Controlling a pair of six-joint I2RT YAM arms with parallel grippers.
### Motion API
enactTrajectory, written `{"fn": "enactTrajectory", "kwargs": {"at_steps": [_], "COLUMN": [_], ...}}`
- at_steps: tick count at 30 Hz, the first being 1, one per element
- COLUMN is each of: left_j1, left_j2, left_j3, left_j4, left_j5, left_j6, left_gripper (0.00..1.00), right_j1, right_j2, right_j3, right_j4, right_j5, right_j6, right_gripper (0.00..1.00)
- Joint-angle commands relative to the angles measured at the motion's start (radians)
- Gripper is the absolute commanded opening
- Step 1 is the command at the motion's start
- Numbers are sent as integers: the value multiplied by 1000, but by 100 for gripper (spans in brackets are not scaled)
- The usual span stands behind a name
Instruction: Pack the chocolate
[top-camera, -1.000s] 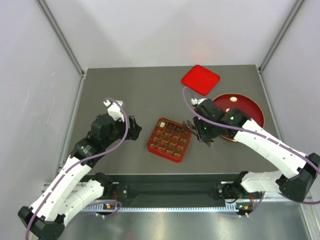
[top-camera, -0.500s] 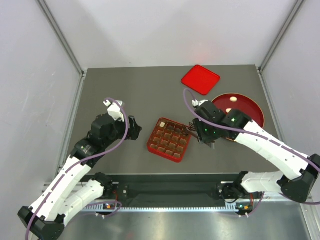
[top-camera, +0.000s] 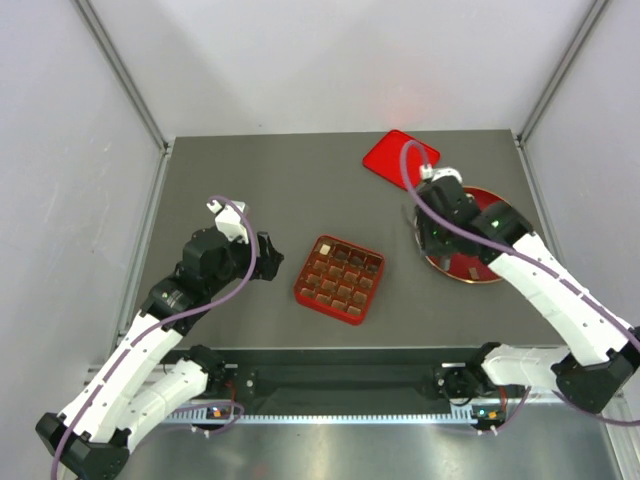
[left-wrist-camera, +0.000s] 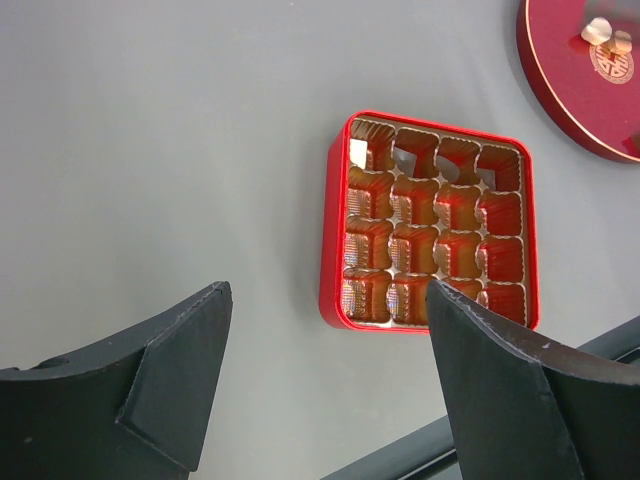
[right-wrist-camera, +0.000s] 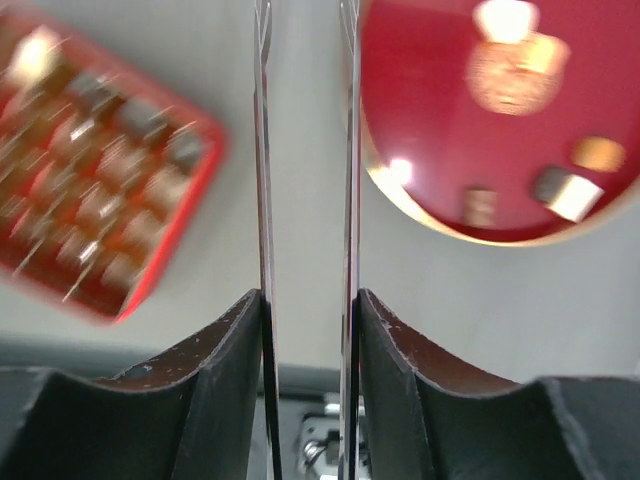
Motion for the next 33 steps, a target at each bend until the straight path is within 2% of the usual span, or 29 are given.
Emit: {"fn": "enactTrajectory", "kwargs": {"at_steps": [1,6,12,33], "left_j1": [-3,-3,-3,-3], "left_j2": [-21,-25,-24,-15], "left_j3": [1,1,1,2], "left_j4": [14,14,14,14], "left_j5": [5,2,2,-10], "left_j6": [-4,-3,-3,0], "left_gripper": [83,83,84,84], "right_j1": [-144,-305,-405,-567], "right_j2": [-25,9,41,138], "right_j3": [-6,-69,-147,-292], "right_j4": [49,102,167,357], "right_j5": [34,-3,-54,-152], "right_j6": [-77,-146,-158,-174], "right_gripper": [41,47,48,46]}}
